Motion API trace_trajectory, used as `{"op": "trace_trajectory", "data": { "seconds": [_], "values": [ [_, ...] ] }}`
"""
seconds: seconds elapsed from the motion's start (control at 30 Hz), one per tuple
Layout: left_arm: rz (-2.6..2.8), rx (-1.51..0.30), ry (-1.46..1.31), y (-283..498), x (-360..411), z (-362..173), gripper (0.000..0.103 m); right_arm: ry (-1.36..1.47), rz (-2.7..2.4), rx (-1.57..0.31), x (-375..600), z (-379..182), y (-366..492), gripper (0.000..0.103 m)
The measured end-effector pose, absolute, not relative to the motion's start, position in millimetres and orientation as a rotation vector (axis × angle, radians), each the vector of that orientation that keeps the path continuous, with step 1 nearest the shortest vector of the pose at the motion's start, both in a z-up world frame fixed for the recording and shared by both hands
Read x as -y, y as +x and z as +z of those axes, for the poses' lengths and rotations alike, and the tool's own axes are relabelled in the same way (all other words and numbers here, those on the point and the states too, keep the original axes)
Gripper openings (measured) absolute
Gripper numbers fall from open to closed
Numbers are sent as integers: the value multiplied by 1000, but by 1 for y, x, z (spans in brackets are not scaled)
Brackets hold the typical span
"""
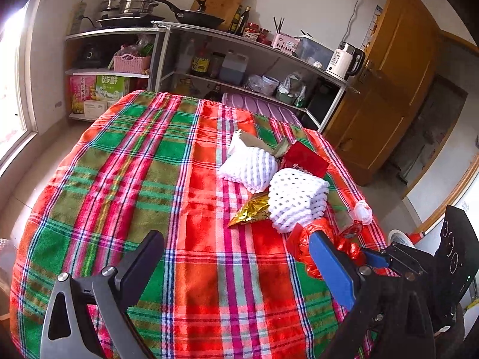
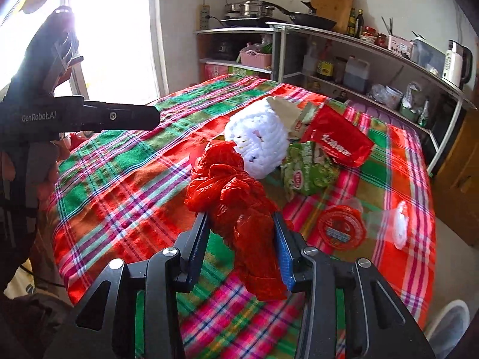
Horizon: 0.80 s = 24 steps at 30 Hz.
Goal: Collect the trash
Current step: 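Grasp the red plastic bags with the right gripper while the left gripper grasps a white foam net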
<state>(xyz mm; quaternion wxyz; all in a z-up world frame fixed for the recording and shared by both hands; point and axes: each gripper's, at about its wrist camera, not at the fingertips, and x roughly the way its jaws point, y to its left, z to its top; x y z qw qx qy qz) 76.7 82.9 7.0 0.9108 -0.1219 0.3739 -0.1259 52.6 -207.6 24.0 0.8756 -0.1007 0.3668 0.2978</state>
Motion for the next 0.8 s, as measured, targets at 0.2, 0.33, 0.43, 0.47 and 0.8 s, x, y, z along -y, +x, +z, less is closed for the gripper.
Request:
{"op": "trace_trajectory", "data": {
  "seconds": [0.2,0.33,0.43,0.47,0.8],
  "values": [
    [-319,-785,-198,87,-53,8,98,-145,510,-738,243,40,38,43],
    [-364,-794,-172,93,-32,6,96,-109,454,-722,256,45,31,43],
    [-345,-815,-111,101,-15,1,88,-75,420,-702,269,49,27,43],
    [-350,-820,-106,104,-9,0,87,-60,417,-695,274,51,26,43],
    [-324,-854,-73,124,16,-12,49,6,389,-675,298,57,20,43]
  ]
}}
